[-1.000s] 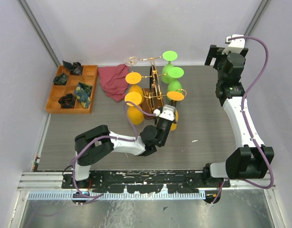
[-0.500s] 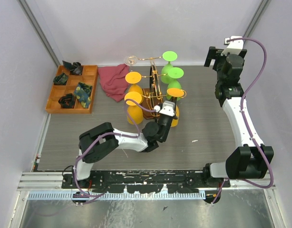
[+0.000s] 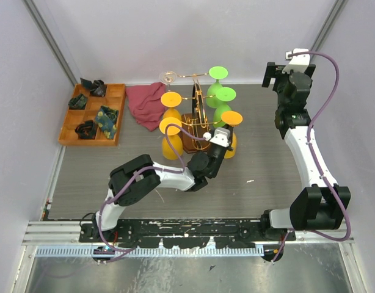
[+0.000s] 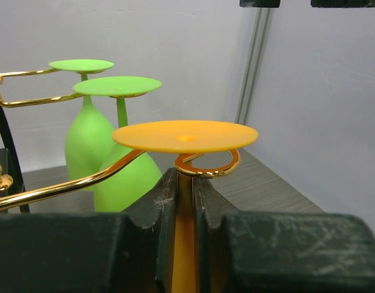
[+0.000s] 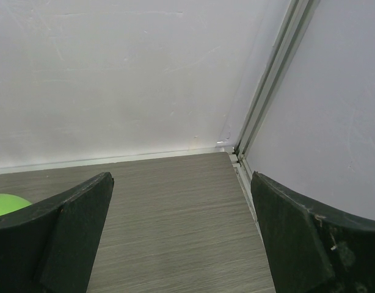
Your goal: Place the wine glass upside down on the wine glass rack
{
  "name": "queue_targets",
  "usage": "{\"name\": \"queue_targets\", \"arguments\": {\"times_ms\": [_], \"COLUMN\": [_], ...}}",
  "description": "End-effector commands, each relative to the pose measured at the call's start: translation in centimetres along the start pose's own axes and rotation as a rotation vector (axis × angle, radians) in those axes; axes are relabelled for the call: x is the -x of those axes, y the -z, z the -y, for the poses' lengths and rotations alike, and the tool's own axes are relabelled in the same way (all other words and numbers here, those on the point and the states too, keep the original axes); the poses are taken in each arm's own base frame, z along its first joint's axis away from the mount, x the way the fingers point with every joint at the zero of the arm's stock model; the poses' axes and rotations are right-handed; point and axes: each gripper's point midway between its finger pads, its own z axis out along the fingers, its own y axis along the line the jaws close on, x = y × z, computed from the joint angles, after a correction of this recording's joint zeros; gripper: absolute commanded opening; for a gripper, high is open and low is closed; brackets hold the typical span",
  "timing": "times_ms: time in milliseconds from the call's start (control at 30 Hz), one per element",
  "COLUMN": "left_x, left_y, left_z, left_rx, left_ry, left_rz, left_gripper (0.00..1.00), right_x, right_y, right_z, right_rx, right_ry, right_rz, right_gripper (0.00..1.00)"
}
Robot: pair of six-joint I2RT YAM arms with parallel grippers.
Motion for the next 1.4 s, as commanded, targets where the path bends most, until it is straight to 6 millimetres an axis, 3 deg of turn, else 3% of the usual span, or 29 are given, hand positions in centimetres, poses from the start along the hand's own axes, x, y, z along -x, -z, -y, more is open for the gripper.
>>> {"name": "queue_targets", "arguments": {"times_ms": [0, 667, 867, 1033, 1200, 1367], "left_x": [-0.4, -0.3, -0.7, -0.3, 0.5, 1.1], "left_y": [-0.3, 0.6, 0.2, 0.7, 1.6, 2.4], "left_z": [1.5, 5.6, 5.5, 5.0, 3.5, 2.3], "left_rx": [-0.055, -0.300, -0.281, -0.286, -0.257, -0.237], "left_ry": [0.037, 0.045, 0.028, 0.022, -0.004, -0.024], "left_rz": [0.010, 0.001, -0.004, -0.005, -0.007, -0.007], "left_gripper": [0.20, 0.23, 0.15, 0.16, 0.24, 0.50], "right_x": [3.1, 2.8, 2.8, 2.8, 2.7, 2.7], "right_y": [0.5, 0.4, 0.5, 0.5, 0.4, 0.4], "right_z": [0.8, 1.5, 1.6, 1.6, 1.5, 1.4], "right_rx": [-0.022, -0.061, -0.061, -0.062, -0.061, -0.055], "right_ry": [-0.004, -0.002, 0.000, 0.001, -0.002, -0.011], "right_rz": [0.099, 0.091, 0.090, 0.091, 0.087, 0.086], "right_gripper": [1.00, 1.00, 1.00, 1.00, 1.00, 1.00]}}
